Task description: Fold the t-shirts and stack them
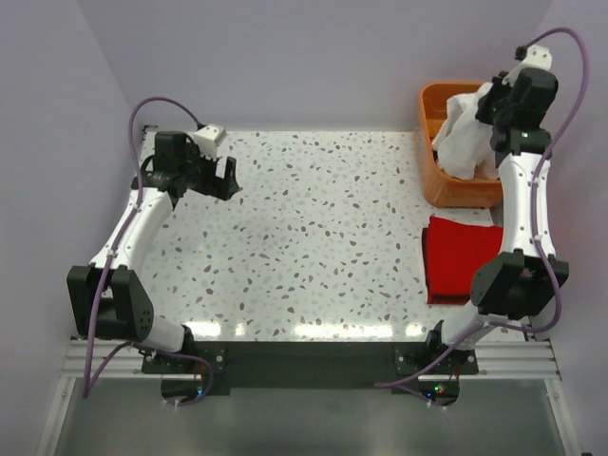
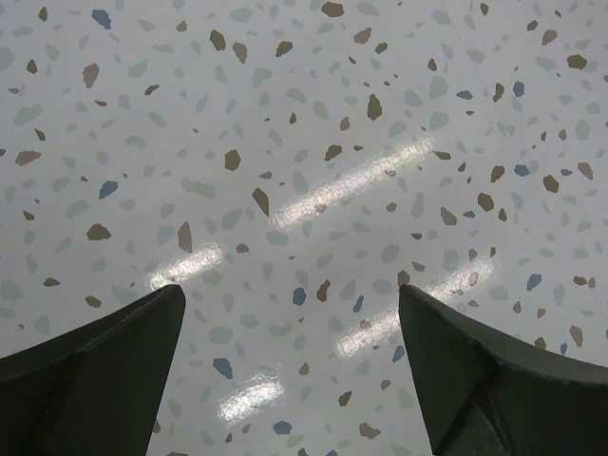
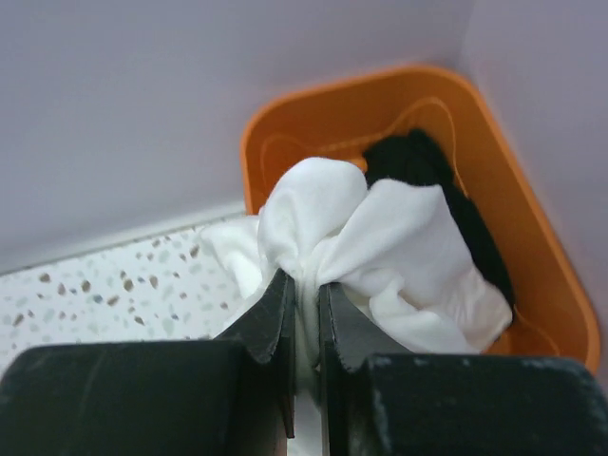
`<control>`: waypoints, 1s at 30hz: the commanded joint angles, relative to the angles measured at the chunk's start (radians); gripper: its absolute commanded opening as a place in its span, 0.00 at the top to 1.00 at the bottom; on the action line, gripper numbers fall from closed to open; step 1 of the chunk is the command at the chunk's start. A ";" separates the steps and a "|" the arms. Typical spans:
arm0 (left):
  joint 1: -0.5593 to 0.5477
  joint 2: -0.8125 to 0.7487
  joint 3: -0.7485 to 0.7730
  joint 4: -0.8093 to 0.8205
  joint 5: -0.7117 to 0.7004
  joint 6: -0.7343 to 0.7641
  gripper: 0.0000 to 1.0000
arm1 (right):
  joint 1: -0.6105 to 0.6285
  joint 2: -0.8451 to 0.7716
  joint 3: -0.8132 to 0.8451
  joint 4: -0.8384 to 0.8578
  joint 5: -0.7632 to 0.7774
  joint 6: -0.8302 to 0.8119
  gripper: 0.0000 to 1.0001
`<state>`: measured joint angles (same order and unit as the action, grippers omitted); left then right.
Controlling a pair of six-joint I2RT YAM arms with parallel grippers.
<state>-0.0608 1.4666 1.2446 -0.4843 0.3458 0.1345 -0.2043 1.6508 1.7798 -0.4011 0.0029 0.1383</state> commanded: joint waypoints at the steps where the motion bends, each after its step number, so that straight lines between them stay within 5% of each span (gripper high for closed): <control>1: 0.004 -0.049 -0.010 0.059 0.035 -0.033 0.00 | -0.001 -0.023 0.051 0.163 -0.063 0.014 1.00; 12: 0.004 -0.078 0.007 0.064 0.032 -0.076 0.00 | 0.062 0.014 0.424 0.278 -0.243 0.060 1.00; 19: 0.022 -0.104 0.081 0.024 0.068 -0.119 0.00 | 0.272 0.052 0.608 0.327 -0.325 0.061 1.00; 24: 0.113 -0.153 0.131 0.052 0.110 -0.180 0.00 | 0.454 0.026 0.554 0.222 -0.372 0.037 1.00; 26: 0.143 -0.155 0.167 0.017 0.123 -0.158 0.00 | 0.486 -0.009 0.404 0.107 -0.443 0.020 0.75; 27: 0.151 -0.155 0.177 -0.003 0.130 -0.147 0.00 | 0.499 -0.058 0.330 0.069 -0.469 -0.002 0.35; 28: 0.157 -0.155 0.185 -0.032 0.130 -0.139 0.00 | 0.503 -0.092 0.159 0.009 -0.474 -0.029 0.10; 30: 0.185 -0.158 0.181 -0.059 0.130 -0.101 0.00 | 0.502 -0.178 -0.006 -0.037 -0.431 -0.123 0.01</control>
<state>0.1005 1.3315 1.3949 -0.4892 0.4389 0.0036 0.3042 1.5452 1.9541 -0.2764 -0.4080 0.1223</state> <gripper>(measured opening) 0.997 0.957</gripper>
